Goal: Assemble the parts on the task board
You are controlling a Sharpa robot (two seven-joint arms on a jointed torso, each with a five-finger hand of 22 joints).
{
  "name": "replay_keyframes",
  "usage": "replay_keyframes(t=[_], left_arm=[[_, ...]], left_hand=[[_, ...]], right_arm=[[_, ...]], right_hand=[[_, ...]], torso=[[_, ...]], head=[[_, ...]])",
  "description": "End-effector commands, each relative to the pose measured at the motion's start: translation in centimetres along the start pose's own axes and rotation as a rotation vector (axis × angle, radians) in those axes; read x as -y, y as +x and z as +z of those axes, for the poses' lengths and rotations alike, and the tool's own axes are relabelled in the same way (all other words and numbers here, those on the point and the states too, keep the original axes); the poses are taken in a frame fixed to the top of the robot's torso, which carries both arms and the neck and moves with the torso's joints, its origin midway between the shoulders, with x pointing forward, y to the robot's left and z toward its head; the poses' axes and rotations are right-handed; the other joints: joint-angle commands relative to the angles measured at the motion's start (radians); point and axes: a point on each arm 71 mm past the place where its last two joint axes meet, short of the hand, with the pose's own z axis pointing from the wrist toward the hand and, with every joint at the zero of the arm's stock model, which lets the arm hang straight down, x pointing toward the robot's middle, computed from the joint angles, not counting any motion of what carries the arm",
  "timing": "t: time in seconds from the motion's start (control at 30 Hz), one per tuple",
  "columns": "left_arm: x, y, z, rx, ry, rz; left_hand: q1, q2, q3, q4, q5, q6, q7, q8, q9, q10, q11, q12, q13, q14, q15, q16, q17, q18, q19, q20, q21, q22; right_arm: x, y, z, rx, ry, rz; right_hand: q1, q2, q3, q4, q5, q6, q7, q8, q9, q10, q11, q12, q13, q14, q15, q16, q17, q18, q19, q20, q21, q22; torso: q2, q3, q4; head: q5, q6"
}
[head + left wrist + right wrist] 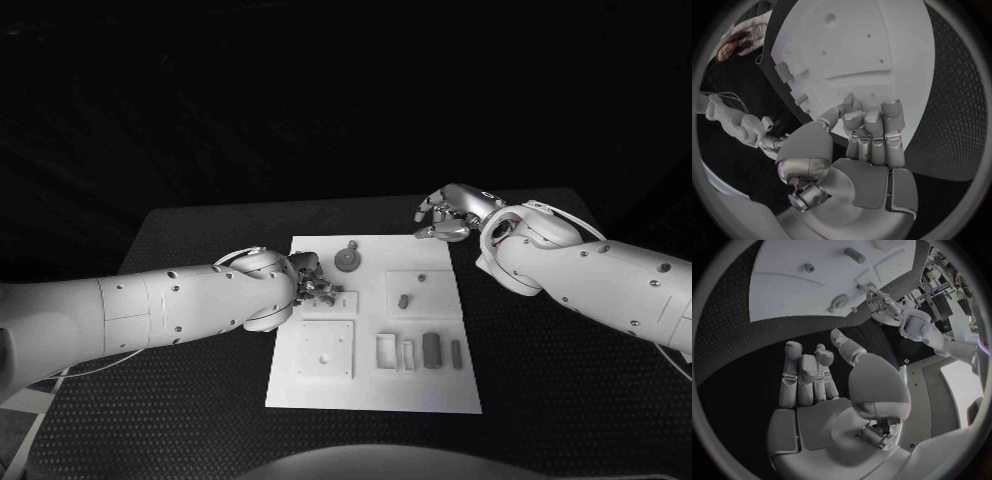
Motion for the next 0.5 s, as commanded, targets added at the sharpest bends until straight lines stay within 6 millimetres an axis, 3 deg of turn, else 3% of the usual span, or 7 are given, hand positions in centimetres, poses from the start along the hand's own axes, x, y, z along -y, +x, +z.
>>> replay_keyframes(t=[0.03, 0.5], left_arm=[[0.15, 0.12, 0.02, -0.002, 0.009, 0.021], [0.03, 0.33, 0.09, -0.005, 0.005, 0.018]], left_hand=[[0.006, 0.002, 0.107, -0.099, 0.006, 0.126, -0.067, -0.005, -0.001, -0.061, -0.053, -0.003, -0.001, -0.023, -0.029, 0.004, -0.001, 0.047, 0.011, -0.014, -0.004, 0.015], [0.006, 0.002, 0.107, -0.099, 0.006, 0.127, -0.067, -0.006, -0.002, -0.060, -0.053, -0.003, -0.002, -0.022, -0.029, 0.004, -0.002, 0.047, 0.012, -0.014, -0.004, 0.015]], right_arm=[[-0.05, 0.00, -0.02, -0.007, -0.006, 0.001], [-0.03, 0.02, -0.05, -0.011, -0.006, 0.001]], right_hand=[[-0.002, 0.007, 0.003, 0.001, 0.002, 0.006, 0.010, -0.004, 0.001, -0.003, 0.002, -0.005, -0.001, 0.000, 0.004, -0.005, 0.001, 0.019, 0.005, -0.001, -0.004, 0.001], [-0.003, 0.007, 0.003, 0.002, 0.002, 0.006, 0.010, -0.004, 0.001, -0.003, 0.002, -0.005, -0.001, 0.000, 0.004, -0.005, 0.001, 0.019, 0.005, 0.000, -0.005, 0.001]], torso=[[0.000, -0.0007, 0.0002], [0.000, -0.0012, 0.0009]], head=[[-0.001, -0.002], [-0.002, -0.004]])
